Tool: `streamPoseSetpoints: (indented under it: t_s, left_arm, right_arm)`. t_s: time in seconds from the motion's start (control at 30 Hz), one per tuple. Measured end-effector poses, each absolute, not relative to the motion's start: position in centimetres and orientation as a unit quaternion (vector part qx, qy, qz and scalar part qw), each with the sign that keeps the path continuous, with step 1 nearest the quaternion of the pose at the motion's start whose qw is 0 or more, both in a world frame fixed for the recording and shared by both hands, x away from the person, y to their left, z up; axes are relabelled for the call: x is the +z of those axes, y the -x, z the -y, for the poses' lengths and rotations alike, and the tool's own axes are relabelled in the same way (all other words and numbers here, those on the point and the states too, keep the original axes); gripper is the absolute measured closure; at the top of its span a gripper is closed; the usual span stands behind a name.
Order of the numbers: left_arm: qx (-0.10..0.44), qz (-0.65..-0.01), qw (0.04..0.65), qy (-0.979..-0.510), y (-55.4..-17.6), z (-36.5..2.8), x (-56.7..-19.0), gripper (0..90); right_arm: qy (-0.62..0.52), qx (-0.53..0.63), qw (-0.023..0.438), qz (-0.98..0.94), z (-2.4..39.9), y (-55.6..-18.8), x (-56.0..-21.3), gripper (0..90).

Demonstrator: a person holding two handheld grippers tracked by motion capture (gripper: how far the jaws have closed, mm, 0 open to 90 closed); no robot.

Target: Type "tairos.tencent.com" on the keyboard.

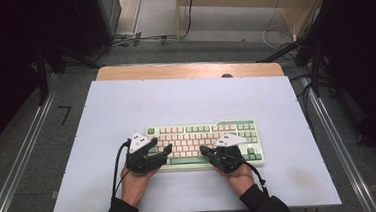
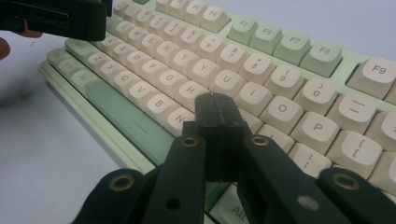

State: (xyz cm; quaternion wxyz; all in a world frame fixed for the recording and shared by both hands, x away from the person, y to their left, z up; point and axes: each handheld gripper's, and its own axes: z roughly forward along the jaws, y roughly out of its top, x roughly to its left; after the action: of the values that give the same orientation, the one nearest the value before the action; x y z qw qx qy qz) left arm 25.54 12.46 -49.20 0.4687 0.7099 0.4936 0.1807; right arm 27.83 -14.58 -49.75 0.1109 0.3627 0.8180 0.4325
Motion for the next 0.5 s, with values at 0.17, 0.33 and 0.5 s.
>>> streamPoseSetpoints:
  t_s: [0.17,0.33,0.5]
  left_arm:
    - [0.18,-0.493,0.468,-0.711,-25.56,-12.4,-49.22,39.5]
    - [0.18,-0.494,0.468,-0.711,-25.55,-12.43,-49.21,39.5]
    - [0.179,-0.493,0.468,-0.712,-25.55,-12.38,-49.21,39.5]
  right_arm:
    - [-0.364,0.433,0.112,-0.817,14.58,-27.86,-49.78,87.7]
    - [-0.363,0.433,0.111,-0.818,14.47,-27.81,-49.8,87.7]
    - [-0.362,0.43,0.11,-0.819,14.36,-27.86,-49.91,87.7]
